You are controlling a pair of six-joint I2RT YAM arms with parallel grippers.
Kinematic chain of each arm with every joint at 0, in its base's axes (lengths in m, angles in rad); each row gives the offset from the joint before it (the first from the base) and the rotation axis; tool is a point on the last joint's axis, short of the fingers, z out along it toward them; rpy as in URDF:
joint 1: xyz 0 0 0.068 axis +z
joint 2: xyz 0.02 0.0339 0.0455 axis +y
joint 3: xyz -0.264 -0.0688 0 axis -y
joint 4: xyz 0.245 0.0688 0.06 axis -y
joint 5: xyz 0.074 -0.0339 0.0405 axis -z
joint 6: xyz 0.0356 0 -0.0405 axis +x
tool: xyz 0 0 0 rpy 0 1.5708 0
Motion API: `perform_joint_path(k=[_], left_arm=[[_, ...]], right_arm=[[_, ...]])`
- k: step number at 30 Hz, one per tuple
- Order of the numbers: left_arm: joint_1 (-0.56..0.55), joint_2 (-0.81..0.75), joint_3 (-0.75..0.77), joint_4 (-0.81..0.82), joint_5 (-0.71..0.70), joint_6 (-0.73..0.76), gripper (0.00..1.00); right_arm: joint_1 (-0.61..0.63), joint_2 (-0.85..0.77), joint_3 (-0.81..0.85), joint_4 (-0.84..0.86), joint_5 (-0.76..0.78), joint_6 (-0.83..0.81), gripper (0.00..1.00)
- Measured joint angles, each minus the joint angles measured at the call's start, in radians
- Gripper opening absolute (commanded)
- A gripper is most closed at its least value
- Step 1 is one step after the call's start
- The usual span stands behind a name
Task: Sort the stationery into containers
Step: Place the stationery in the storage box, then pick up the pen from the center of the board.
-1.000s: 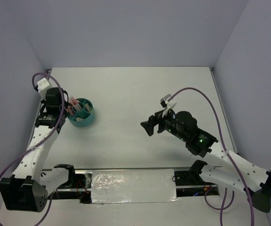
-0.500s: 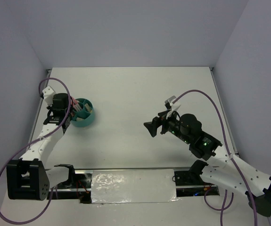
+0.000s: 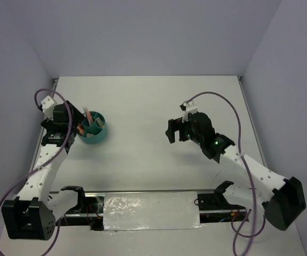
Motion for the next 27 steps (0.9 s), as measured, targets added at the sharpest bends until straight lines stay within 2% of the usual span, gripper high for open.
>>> perform_joint_path(k=[2, 4, 7, 10, 14, 22, 23, 25, 26, 27], left_arm=[[0.000, -0.043, 0.056, -0.056, 0.035, 0.016, 0.99], [0.001, -0.097, 0.109, -0.095, 0.118, 0.061, 0.99], [0.001, -0.177, 0.149, -0.132, 0.262, 0.145, 0.99], [0.000, -0.249, 0.136, -0.170, 0.349, 0.224, 0.99], [0.000, -0.317, 0.052, -0.202, 0.393, 0.297, 0.99], [0.000, -0.315, -0.015, -0.251, 0.447, 0.350, 0.99], [0.000, -0.320, -0.015, -0.248, 0.452, 0.351, 0.99], [0.000, -0.332, -0.015, -0.247, 0.460, 0.352, 0.99], [0.000, -0.336, -0.015, -0.246, 0.462, 0.352, 0.99], [0.000, -0.341, -0.015, -0.246, 0.463, 0.352, 0.99]], right_arm=[[-0.112, 0.131, 0.063, -0.038, -0.018, 0.022, 1.00], [-0.240, 0.263, 0.119, -0.068, -0.021, 0.035, 0.98], [-0.366, 0.410, 0.149, -0.104, -0.026, 0.041, 0.95], [-0.385, 0.504, 0.167, -0.154, -0.051, 0.035, 0.95], [-0.383, 0.623, 0.258, -0.201, -0.042, 0.023, 0.92], [-0.422, 0.767, 0.328, -0.241, 0.022, 0.024, 0.86], [-0.425, 0.767, 0.329, -0.241, 0.025, 0.025, 0.71], [-0.430, 0.769, 0.330, -0.246, 0.025, 0.025, 0.56], [-0.432, 0.771, 0.330, -0.248, 0.027, 0.024, 0.41], [-0.435, 0.772, 0.331, -0.252, 0.027, 0.019, 0.34]])
